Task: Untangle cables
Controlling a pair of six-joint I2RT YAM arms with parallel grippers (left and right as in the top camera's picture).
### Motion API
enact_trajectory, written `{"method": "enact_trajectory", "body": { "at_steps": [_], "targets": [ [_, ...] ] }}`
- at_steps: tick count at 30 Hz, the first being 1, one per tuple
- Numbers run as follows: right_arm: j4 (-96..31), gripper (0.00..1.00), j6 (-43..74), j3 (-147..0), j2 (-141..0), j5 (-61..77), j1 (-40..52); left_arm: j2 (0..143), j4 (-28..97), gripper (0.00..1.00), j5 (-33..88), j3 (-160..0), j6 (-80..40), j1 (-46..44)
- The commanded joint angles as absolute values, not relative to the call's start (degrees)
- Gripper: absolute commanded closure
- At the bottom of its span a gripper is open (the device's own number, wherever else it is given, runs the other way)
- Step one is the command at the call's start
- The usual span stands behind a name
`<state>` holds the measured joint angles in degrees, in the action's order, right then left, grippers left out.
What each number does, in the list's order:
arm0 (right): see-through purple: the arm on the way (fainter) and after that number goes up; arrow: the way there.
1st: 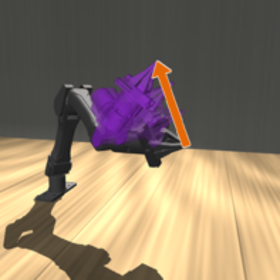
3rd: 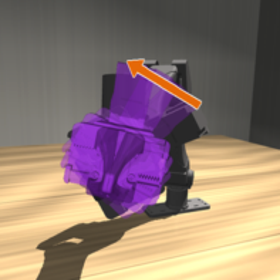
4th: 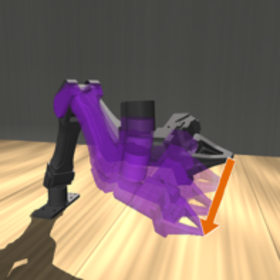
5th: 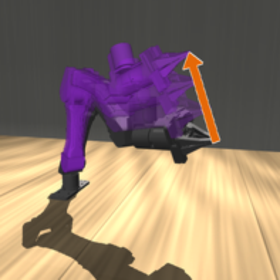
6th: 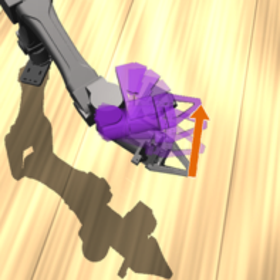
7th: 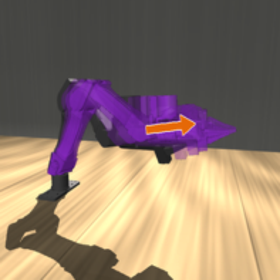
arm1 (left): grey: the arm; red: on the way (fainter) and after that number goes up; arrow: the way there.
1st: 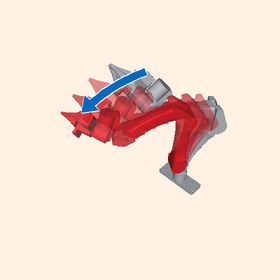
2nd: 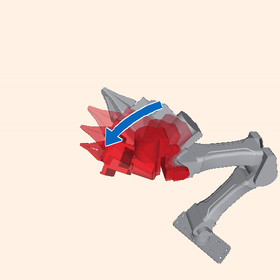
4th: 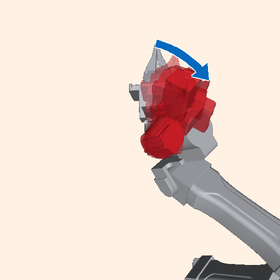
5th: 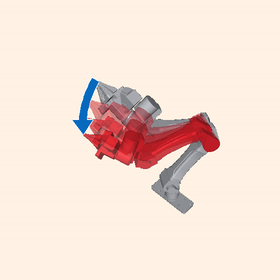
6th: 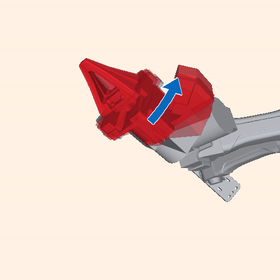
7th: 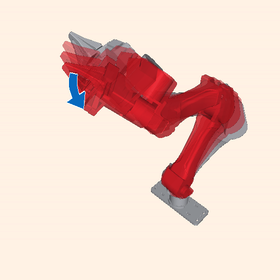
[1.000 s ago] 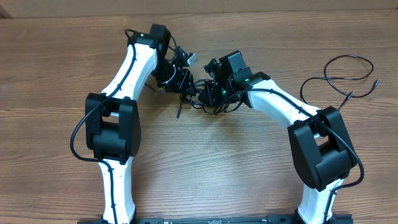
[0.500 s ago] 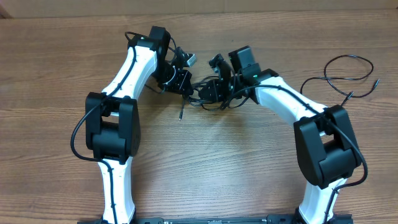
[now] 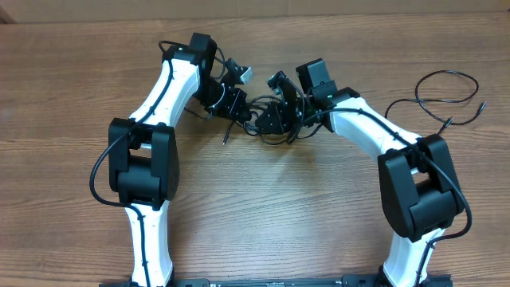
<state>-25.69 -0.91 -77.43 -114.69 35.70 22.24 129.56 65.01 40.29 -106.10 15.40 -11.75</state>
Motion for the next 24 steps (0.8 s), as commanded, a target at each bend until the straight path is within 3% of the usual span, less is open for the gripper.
{"method": "enact_trajectory", "body": {
  "at_steps": [1,7,21,24],
  "targets": [
    [-24.8,0.73,-3.6,-77.3,-112.6,28.4,22.9,129.9,66.7,0.96,43.5,-105.9,18.6,-11.5],
    [-24.9,0.8,-4.6,-77.3,-112.6,29.5,22.9,129.9,67.6,0.96,43.5,-105.9,19.3,-11.6],
    [-27.1,0.81,-4.6,-77.3,-112.6,32.2,23.9,129.9,67.8,0.96,46.6,-105.9,19.0,-11.6],
    [-26.7,0.94,-4.6,-77.3,-112.6,32.1,24.1,129.9,68.2,0.96,46.1,-105.9,19.0,-11.6]
  ]
}}
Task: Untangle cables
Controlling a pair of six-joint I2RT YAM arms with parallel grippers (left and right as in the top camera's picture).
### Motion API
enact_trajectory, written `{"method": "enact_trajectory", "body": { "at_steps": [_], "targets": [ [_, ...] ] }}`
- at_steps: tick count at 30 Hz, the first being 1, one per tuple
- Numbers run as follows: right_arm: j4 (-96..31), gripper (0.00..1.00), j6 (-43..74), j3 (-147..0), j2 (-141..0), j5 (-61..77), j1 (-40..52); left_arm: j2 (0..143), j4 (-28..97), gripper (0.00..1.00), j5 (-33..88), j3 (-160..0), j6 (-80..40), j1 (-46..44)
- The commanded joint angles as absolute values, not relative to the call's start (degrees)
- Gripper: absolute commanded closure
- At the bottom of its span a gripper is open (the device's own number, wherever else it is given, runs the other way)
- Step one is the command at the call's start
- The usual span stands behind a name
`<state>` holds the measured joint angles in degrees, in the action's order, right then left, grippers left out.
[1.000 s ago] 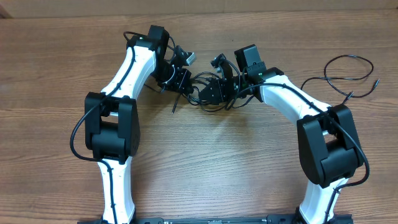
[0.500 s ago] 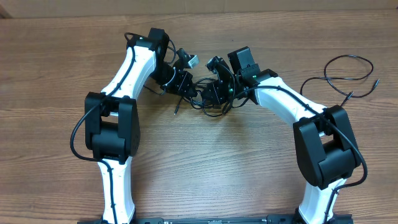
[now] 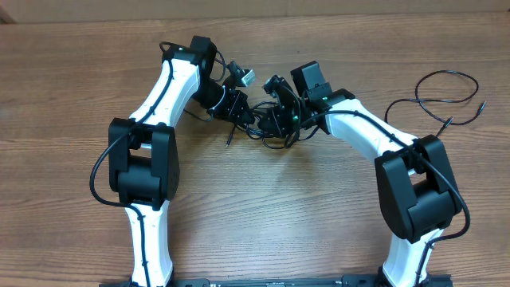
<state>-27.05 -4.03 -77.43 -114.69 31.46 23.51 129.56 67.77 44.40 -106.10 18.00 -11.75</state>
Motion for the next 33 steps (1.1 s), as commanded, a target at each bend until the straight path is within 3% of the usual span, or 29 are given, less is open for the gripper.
{"method": "enact_trajectory", "body": {
  "at_steps": [1,8,12,23,29,33],
  "targets": [
    [-26.4,0.96,-4.6,-77.3,-112.6,32.0,24.1,129.9,68.3,0.96,45.8,-105.9,19.0,-11.6],
    [-26.1,0.96,-5.4,-77.3,-112.6,33.7,23.7,129.9,68.3,0.96,42.3,-105.9,18.0,-11.6],
    [-25.9,0.96,-6.3,-77.4,-111.4,44.2,20.9,129.9,67.7,0.96,36.7,-105.8,14.5,-11.5],
    [-24.9,0.96,-6.3,-77.4,-110.6,69.7,9.4,129.9,66.7,0.96,36.6,-105.7,14.5,-11.5],
    [-25.5,0.96,-5.7,-77.3,-110.6,69.7,5.8,130.0,65.8,0.96,36.6,-104.5,14.5,-11.5],
    [-28.1,0.8,-5.7,-77.3,-110.6,59.9,7.3,130.0,65.5,0.96,37.7,-104.2,14.6,-11.6]
  ]
}}
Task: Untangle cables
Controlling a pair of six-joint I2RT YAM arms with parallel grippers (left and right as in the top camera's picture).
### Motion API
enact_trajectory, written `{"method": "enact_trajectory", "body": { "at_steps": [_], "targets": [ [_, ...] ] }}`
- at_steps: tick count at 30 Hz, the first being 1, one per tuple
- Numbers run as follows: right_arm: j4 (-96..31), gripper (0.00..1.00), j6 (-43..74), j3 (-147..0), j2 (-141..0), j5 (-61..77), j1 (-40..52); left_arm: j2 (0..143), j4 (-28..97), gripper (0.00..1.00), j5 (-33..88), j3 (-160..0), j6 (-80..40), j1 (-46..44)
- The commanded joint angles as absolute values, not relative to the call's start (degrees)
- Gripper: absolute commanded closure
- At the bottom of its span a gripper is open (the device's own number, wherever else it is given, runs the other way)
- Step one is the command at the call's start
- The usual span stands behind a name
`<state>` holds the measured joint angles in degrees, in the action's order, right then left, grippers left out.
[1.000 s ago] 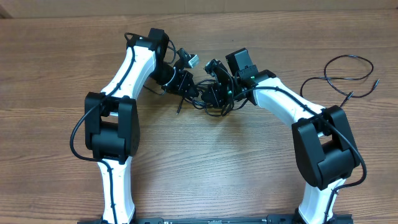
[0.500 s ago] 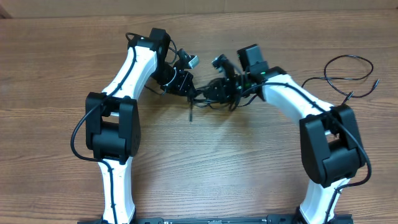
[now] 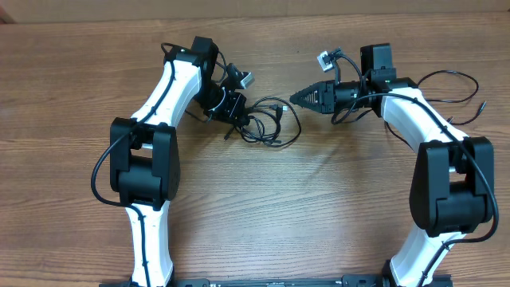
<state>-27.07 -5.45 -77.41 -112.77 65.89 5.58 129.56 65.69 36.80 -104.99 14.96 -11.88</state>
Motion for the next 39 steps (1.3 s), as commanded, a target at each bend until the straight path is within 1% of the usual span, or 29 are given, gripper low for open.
{"method": "enact_trajectory", "body": {
  "at_steps": [1,5,6,8,11,13,18,20,26,28,30,35,39],
  "targets": [
    [-28.6,0.77,-5.9,-77.3,-110.6,57.9,7.9,130.0,65.4,0.96,38.3,-104.2,14.6,-11.6],
    [-29.2,0.62,-6.2,-77.3,-110.6,47.9,11.5,130.0,65.7,0.96,43.1,-104.2,14.6,-11.5],
    [-29.0,0.58,-6.2,-77.3,-110.6,43.0,13.3,130.0,66.0,0.96,44.7,-104.2,14.6,-11.5],
    [-28.9,0.56,-7.7,-77.3,-110.6,37.8,15.6,130.0,66.7,0.96,46.6,-104.2,15.1,-11.5],
    [-28.9,0.55,-11.1,-77.3,-110.7,33.7,19.3,130.0,68.2,0.96,49.8,-104.2,16.9,-11.5],
    [-28.8,0.55,-11.3,-77.3,-110.7,31.3,20.9,130.0,69.1,0.96,50.7,-104.2,17.9,-11.5],
    [-28.9,0.57,-11.3,-77.3,-110.7,29.4,22.5,130.0,69.7,0.96,50.8,-104.2,18.0,-11.5],
    [-29.1,0.62,-12.5,-77.3,-110.7,29.4,22.4,130.0,70.2,0.96,50.9,-104.2,18.1,-11.5],
    [-29.3,0.63,-13.6,-77.3,-110.7,28.5,21.1,130.0,71.4,0.96,49.8,-104.2,18.3,-11.5],
    [-30.0,0.67,-13.6,-77.3,-110.7,28.5,21.1,130.0,71.3,0.96,50.7,-104.2,18.3,-11.5],
    [-30.6,0.68,-13.9,-77.3,-110.7,28.5,21.3,130.0,71.3,0.96,51.3,-104.2,18.3,-11.5],
    [-30.1,0.78,-13.8,-77.3,-110.7,27.9,20.7,130.0,71.4,0.96,50.7,-104.2,18.2,-11.5],
    [-30.4,0.78,-13.8,-77.3,-110.7,27.9,20.6,130.0,71.6,0.96,51.1,-104.2,18.3,-11.5]
  ]
}}
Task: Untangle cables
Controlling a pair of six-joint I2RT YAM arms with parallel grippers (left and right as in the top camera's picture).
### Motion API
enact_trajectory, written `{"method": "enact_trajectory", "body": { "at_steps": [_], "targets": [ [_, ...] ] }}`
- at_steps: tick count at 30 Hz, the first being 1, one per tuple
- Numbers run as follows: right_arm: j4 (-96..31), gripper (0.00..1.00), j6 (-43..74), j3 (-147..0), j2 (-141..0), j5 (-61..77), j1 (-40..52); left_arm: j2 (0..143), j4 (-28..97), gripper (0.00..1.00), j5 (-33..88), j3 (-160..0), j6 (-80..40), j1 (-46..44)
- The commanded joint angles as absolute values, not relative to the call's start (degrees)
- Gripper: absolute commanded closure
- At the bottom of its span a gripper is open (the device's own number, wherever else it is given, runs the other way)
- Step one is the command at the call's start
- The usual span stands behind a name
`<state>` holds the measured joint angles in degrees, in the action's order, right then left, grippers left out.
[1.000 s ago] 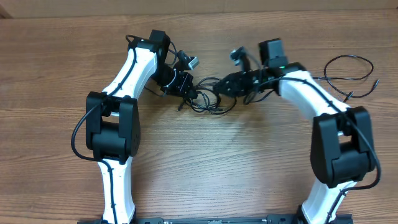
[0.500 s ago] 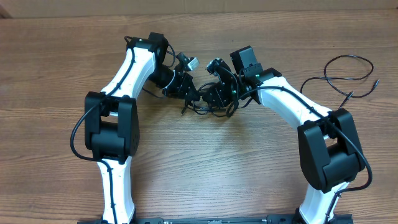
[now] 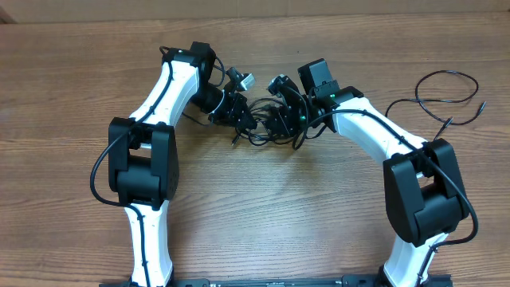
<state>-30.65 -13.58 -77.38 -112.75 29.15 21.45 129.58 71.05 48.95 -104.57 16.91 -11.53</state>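
Observation:
A tangle of thin black cables (image 3: pixel 261 137) lies on the wooden table between the two arms. My left gripper (image 3: pixel 241 116) reaches into its left side, and its dark fingers look shut on a strand of the cable. From the right, my right gripper (image 3: pixel 276 121) is pushed into the same tangle. Its fingers merge with the black loops, so whether they are open or shut is hidden. A loose cable end (image 3: pixel 233 143) sticks out at the lower left of the tangle.
A separate black cable (image 3: pixel 446 97) lies in loose loops at the far right of the table, behind the right arm's elbow. The table's back edge (image 3: pixel 255 17) runs along the top of the view.
My right gripper was drawn back to the right, clear of the tangle. It is now at the tangle again, close to my left gripper. The left gripper has shifted slightly right and toward the front.
At first both grippers were together in the tangle, and they stayed there a moment later. Then the right gripper stood well off to the right while the left stayed on the cables. Now the right gripper is in the tangle again.

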Motion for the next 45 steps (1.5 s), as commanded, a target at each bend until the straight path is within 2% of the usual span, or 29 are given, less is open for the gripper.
{"method": "enact_trajectory", "body": {
  "at_steps": [1,15,32,45],
  "targets": [
    [-30.5,0.78,-13.8,-77.3,-110.7,27.9,20.6,130.0,71.6,0.96,51.3,-104.2,18.2,-11.5],
    [-30.1,0.73,-13.8,-77.3,-110.7,27.9,20.9,130.0,73.1,0.96,54.1,-104.2,18.3,-11.6],
    [-29.5,0.72,-13.6,-77.3,-110.7,28.8,20.9,130.0,75.6,0.96,61.1,-104.2,19.3,-11.6],
    [-25.0,0.72,-10.0,-77.3,-110.7,33.1,20.9,130.0,76.1,0.96,61.1,-104.2,19.3,-11.6]
  ]
}}
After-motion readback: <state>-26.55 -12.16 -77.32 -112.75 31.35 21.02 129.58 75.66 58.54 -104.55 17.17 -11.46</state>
